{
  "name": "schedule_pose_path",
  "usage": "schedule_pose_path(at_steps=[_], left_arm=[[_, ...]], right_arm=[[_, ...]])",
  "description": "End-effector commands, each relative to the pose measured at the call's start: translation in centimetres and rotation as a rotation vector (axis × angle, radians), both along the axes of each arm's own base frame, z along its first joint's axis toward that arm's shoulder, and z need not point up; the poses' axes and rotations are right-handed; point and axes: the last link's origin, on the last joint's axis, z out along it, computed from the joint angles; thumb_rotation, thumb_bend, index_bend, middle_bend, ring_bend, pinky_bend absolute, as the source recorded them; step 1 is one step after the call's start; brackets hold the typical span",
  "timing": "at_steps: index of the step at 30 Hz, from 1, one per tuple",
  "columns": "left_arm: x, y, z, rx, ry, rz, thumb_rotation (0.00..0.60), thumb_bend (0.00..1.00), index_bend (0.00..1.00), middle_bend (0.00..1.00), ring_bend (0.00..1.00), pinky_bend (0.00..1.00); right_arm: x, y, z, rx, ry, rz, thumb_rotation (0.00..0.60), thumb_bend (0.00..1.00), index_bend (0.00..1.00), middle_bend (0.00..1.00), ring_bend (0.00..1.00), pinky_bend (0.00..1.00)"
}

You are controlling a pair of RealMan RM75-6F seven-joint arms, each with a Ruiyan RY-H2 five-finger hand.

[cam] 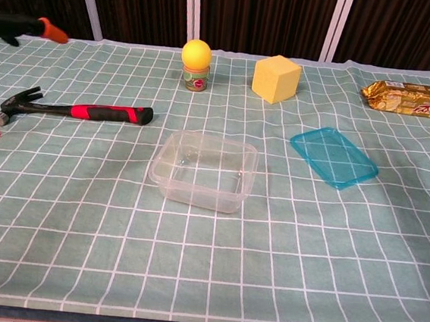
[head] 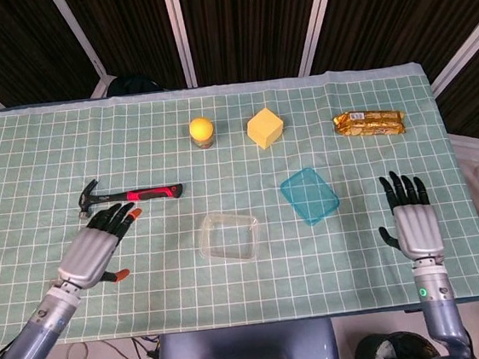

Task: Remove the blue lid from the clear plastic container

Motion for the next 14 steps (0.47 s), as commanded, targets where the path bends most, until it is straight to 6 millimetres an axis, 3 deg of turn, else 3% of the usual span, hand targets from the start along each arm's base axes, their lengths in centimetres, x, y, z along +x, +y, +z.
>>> schedule_pose_path(at_steps=[1,8,14], left_arm=[[-4.3,-4.1,2.3,0.078,-0.008,0.057,0.600,0.00,0.00,0.00,0.00,0.11],[-8.4,-7.5,5.6,0.204,0.002,0.071,0.600,0.00,0.00,0.00,0.00,0.08],[-11.0,-9.3,7.1,0.296,0.016,0.074,0.600,0.00,0.00,0.00,0.00,0.08]], right_arm=[[-1.2,2.9,2.5,0.014,-0.023,-0.018,0.600,0.34,0.00,0.00,0.00,0.00],[-2.6,5.8,5.6,0.001,-0.040,-0.014,0.600,0.34,0.00,0.00,0.00,0.00],[-3.1,7.2,6.7,-0.022,-0.041,-0.011,0.600,0.34,0.00,0.00,0.00,0.00]])
